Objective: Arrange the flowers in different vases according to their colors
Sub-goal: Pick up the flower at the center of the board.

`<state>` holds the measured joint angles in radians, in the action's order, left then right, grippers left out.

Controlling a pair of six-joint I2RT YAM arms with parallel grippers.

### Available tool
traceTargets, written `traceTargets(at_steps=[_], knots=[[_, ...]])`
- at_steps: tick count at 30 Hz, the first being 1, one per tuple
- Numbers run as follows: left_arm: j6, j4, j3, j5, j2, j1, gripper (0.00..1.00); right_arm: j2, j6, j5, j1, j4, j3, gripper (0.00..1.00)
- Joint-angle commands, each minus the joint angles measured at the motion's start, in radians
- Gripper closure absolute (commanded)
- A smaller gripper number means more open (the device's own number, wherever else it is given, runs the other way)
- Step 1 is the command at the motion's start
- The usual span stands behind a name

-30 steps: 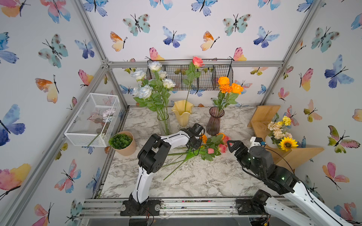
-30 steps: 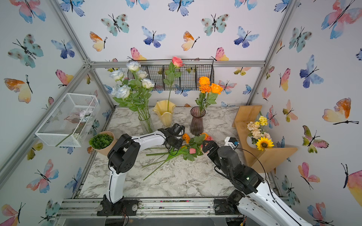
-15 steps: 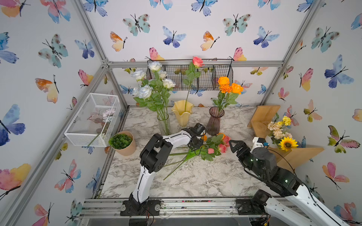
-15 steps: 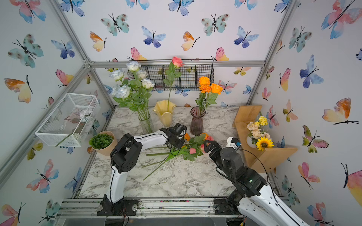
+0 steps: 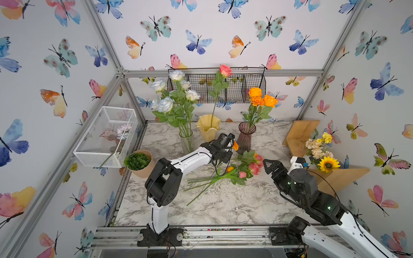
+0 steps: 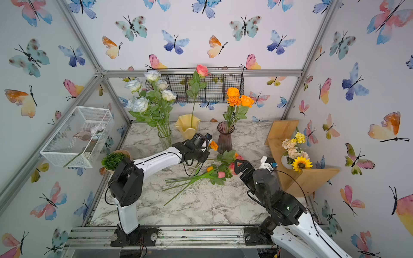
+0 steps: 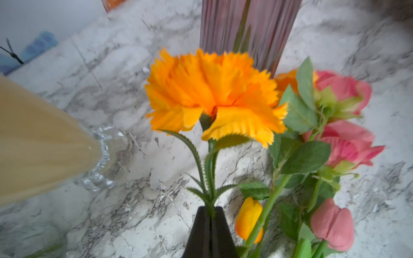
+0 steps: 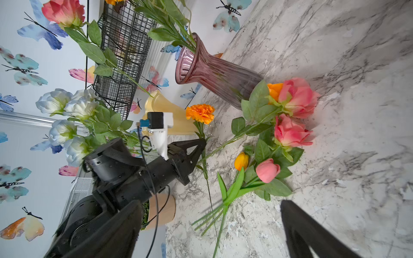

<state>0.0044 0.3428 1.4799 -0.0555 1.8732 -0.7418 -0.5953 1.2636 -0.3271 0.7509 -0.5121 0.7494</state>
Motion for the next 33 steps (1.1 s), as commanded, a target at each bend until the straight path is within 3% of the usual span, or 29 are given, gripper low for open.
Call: traceTargets(at_steps=[1,16,24,33], knots=[[0.025,-0.038,0.017,-0.028,-0.070,-0.007,1.00,0.025,-0.038,-0.055,-0.004,0.008,0.023,0.00],[0.030,-0.121,0.056,-0.057,-0.198,-0.008,1.00,0.080,-0.074,-0.087,-0.004,0.015,0.007,0.00],[0.019,-0.307,-0.022,-0.063,-0.322,-0.008,1.00,0.083,-0.086,-0.078,-0.004,0.060,-0.025,0.00],[0.058,-0.296,0.055,-0.122,-0.339,-0.004,1.00,0.029,-0.052,-0.034,-0.004,0.118,-0.059,0.00]])
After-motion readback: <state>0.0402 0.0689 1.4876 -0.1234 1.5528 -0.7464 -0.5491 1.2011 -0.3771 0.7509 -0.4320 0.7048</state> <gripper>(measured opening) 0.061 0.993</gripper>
